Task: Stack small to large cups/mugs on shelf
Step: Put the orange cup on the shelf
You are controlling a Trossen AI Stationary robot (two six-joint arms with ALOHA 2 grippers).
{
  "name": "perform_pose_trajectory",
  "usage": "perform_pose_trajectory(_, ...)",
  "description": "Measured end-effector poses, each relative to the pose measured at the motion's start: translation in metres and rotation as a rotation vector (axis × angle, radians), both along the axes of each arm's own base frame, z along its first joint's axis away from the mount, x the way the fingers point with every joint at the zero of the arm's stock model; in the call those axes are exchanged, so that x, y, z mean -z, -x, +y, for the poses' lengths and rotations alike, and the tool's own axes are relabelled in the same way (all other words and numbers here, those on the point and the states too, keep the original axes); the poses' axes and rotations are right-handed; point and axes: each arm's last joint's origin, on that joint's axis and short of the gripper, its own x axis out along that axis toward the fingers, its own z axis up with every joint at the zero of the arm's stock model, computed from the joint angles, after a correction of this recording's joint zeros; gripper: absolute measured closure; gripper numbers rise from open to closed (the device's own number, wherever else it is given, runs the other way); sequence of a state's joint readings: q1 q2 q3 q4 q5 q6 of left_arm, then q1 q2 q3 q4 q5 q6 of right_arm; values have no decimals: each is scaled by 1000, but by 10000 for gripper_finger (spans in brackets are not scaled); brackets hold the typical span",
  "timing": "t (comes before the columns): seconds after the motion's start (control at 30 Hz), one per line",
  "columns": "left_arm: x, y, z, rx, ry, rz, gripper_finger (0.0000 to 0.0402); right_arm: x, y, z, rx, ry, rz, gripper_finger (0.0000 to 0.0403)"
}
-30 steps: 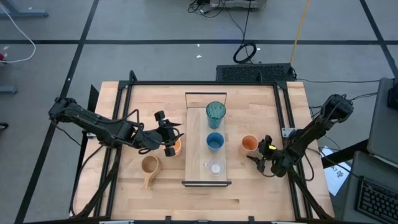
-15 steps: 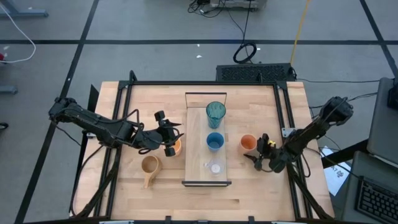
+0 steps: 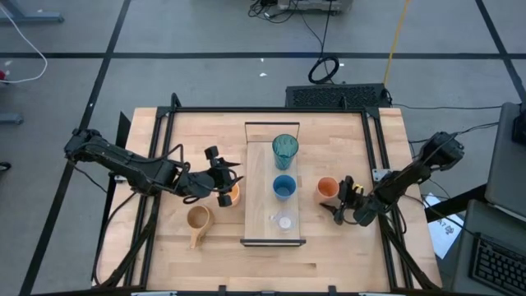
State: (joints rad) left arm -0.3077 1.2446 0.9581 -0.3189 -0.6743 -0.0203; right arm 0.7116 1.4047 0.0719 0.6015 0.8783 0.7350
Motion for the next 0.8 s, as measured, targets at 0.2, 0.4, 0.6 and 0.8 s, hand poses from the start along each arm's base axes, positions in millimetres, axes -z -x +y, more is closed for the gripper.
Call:
perform_pose_trajectory(0.2, -1, -1, 0, 7, -8, -9, 213, 2, -5, -1, 13, -16, -9, 69)
perform_pose_trajectory(0.4, -1, -1, 0, 9, -10, -7, 213, 4, -8, -3, 26, -12, -14, 101)
perform_pose_trajectory(0.6, -1, 0, 0, 9, -11, -1, 213, 4, -8, -3, 27, -14, -16, 131)
perform_pose_trajectory(0.8, -1, 0, 0, 9, -11, -2, 213, 2, -9, -1, 21, -25, -39, 118)
